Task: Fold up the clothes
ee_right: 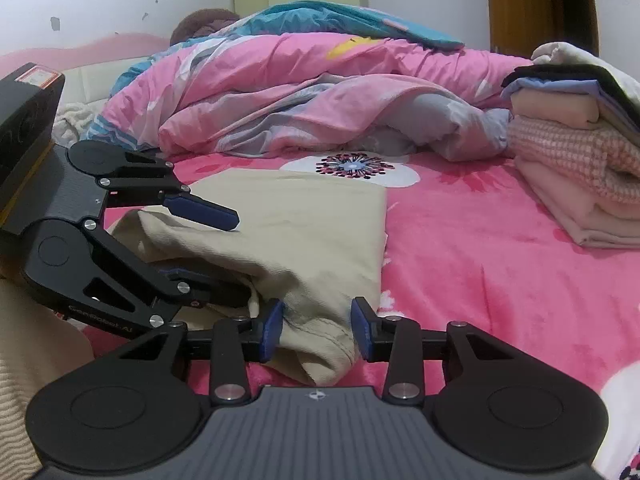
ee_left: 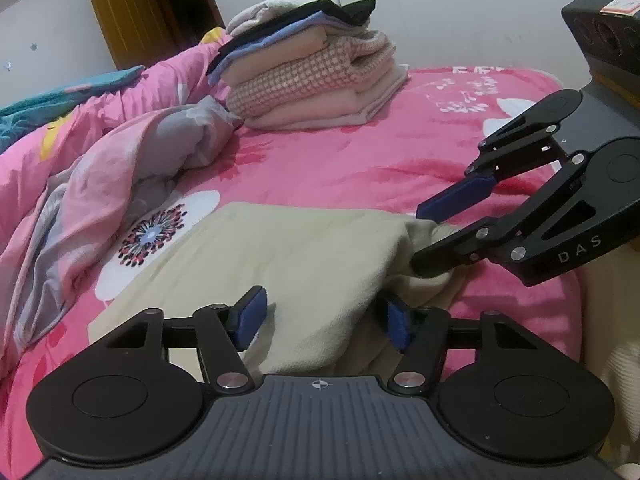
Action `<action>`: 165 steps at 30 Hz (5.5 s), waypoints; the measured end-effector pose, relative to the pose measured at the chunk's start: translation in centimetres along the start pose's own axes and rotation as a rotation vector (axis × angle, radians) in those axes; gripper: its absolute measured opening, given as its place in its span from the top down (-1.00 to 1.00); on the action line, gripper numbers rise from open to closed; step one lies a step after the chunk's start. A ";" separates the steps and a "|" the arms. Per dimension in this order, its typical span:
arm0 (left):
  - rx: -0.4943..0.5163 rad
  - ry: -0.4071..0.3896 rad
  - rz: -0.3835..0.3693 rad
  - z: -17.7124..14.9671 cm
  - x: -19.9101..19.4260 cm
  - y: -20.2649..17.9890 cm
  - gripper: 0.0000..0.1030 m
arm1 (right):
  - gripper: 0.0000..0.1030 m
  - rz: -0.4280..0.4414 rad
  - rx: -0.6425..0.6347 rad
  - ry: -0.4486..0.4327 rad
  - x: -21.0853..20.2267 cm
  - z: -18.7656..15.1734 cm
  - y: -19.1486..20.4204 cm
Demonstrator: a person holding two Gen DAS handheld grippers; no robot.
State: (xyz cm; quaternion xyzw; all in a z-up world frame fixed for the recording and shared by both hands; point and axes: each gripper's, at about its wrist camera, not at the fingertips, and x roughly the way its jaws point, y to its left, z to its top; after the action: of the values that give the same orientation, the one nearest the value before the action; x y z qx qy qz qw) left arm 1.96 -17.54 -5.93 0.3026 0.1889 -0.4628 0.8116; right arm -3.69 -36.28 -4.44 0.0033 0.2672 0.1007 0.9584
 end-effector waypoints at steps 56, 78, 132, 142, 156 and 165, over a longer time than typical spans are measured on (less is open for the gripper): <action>-0.187 -0.098 -0.187 -4.9 -3.5 3.1 0.87 | 0.07 -0.051 -0.132 -0.139 -2.7 1.0 4.5; -0.452 0.016 0.054 -6.4 -6.3 5.3 0.79 | 0.74 0.241 0.237 -0.071 2.8 0.3 0.1; -0.677 -0.099 -0.077 -9.9 -8.7 8.7 0.13 | 0.68 0.256 -0.639 -0.105 4.3 1.8 12.7; -0.640 -0.072 -0.047 -9.9 -8.4 8.3 0.18 | 0.88 0.156 -0.723 -0.259 3.7 0.1 13.9; -0.672 -0.008 -0.040 -10.9 -7.6 8.1 0.17 | 0.59 0.228 -0.690 -0.284 -0.2 0.1 10.8; -0.662 -0.017 -0.022 -10.4 -8.8 7.7 0.09 | 0.62 0.217 -0.404 -0.090 3.6 -0.7 8.3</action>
State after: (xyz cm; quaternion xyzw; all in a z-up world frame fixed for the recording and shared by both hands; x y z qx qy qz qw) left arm 3.99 -2.03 -6.06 0.0165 0.3252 -0.3874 0.8625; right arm -2.63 -27.51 -6.43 -0.1553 0.1965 0.2543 0.9341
